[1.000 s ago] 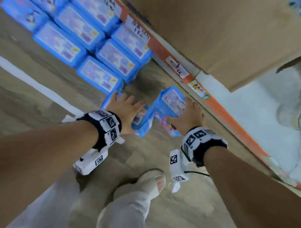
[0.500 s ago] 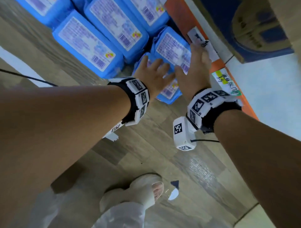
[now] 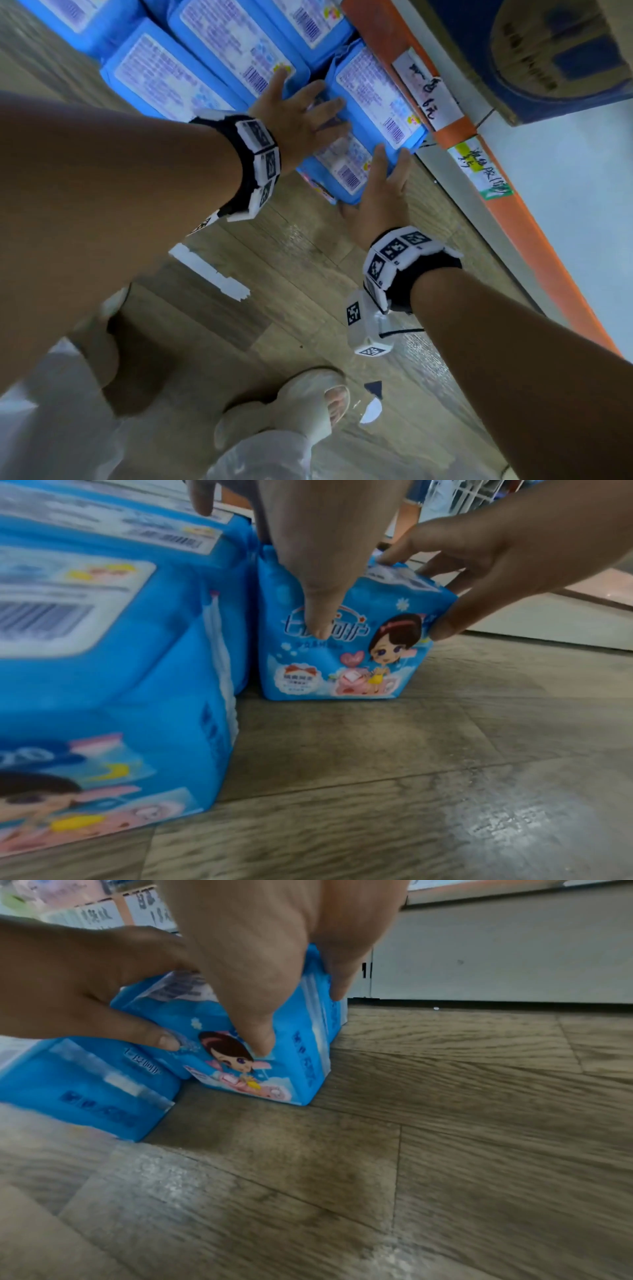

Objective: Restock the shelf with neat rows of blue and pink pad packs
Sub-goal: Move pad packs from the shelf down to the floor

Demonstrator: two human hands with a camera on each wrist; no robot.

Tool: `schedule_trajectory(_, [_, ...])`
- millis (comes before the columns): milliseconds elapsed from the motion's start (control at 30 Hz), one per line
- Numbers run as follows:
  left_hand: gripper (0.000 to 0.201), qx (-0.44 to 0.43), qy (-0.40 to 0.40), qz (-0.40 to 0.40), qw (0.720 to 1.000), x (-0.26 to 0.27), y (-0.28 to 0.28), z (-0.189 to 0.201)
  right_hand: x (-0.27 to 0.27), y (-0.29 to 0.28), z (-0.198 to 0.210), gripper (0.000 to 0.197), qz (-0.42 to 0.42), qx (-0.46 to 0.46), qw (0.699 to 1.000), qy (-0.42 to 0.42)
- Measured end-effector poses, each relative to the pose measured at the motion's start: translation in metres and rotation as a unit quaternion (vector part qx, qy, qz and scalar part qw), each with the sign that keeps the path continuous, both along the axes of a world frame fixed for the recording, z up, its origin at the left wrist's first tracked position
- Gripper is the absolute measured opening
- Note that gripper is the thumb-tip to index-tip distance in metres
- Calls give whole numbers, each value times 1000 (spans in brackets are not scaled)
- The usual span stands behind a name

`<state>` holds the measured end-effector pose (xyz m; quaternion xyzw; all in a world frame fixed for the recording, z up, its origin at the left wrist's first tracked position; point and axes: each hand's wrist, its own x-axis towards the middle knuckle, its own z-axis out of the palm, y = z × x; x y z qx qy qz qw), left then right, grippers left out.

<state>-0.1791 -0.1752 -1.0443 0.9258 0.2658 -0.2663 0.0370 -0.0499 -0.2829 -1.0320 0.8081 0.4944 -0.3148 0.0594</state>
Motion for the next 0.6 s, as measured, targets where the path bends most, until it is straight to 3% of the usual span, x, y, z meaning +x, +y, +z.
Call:
schedule_trajectory(200, [58,-83,-3,86,993,12,-7,16,9,5,13,94,6,-31,999,21])
schedule_trajectory(267, [56,-92,4,79,993,9,-10,30,8,2,27,89,-4,-24,999,38])
schedule_trajectory(367, [58,-144,12,112,983,-11,-27,62,-11,-11,63,69,-126,9,986,106])
schedule_trajectory(467, [43,-284,-23,278,917,-52,-61,111,-39,-28,117,45,-251,33,951,176])
schedule_trajectory(600, [26,-381,-39,460,801,-116,-112,190,-83,-67,198,42,-327,-29,920,213])
